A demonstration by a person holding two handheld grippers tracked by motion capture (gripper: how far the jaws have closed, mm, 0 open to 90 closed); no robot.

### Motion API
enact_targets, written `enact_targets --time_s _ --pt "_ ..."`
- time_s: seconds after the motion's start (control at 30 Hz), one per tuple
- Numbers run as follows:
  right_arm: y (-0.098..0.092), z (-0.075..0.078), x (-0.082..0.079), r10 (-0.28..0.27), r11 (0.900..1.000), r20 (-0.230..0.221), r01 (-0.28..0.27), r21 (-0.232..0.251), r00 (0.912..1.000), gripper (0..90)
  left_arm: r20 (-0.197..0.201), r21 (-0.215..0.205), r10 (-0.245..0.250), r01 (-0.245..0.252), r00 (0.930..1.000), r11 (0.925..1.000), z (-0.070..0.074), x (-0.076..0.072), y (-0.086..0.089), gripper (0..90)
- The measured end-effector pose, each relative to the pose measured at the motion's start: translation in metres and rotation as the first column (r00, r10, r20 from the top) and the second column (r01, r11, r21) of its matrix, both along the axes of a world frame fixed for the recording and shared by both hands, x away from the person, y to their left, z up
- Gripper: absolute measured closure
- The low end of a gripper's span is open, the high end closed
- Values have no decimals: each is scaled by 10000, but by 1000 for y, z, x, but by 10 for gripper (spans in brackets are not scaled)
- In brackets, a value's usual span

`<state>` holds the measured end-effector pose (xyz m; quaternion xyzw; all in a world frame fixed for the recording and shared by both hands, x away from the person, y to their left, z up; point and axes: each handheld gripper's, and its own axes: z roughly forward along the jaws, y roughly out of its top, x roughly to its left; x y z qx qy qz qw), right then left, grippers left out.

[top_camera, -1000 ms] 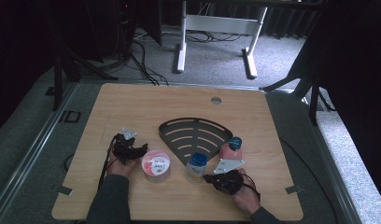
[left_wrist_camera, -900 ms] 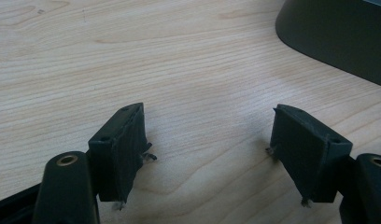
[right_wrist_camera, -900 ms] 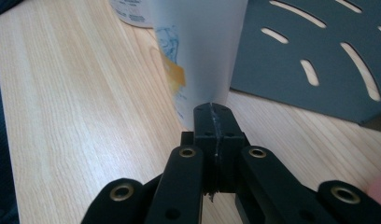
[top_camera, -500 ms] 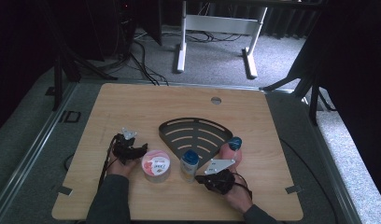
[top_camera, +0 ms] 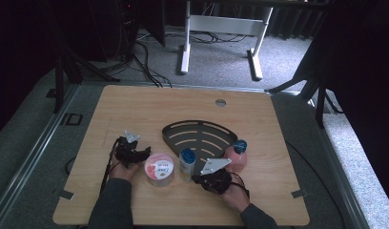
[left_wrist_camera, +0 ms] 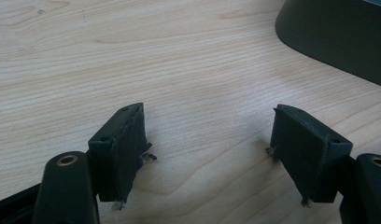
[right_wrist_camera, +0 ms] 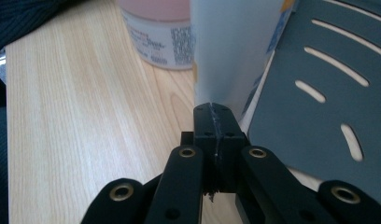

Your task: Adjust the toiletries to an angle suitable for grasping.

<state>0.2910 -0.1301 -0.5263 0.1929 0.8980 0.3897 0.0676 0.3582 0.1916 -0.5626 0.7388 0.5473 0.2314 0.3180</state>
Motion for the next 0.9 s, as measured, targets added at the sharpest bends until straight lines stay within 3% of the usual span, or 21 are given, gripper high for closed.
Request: enact_targets --time_s 0.4,0.9 --pt "20 4 14 -9 10000 359 7 52 9994 900 3 -8 -1 1 10000 10000 0 0 0 271" --pt "37 4 31 -8 10000 400 7 25 9992 900 2 -7 -9 9 10000 10000 0 0 0 270"
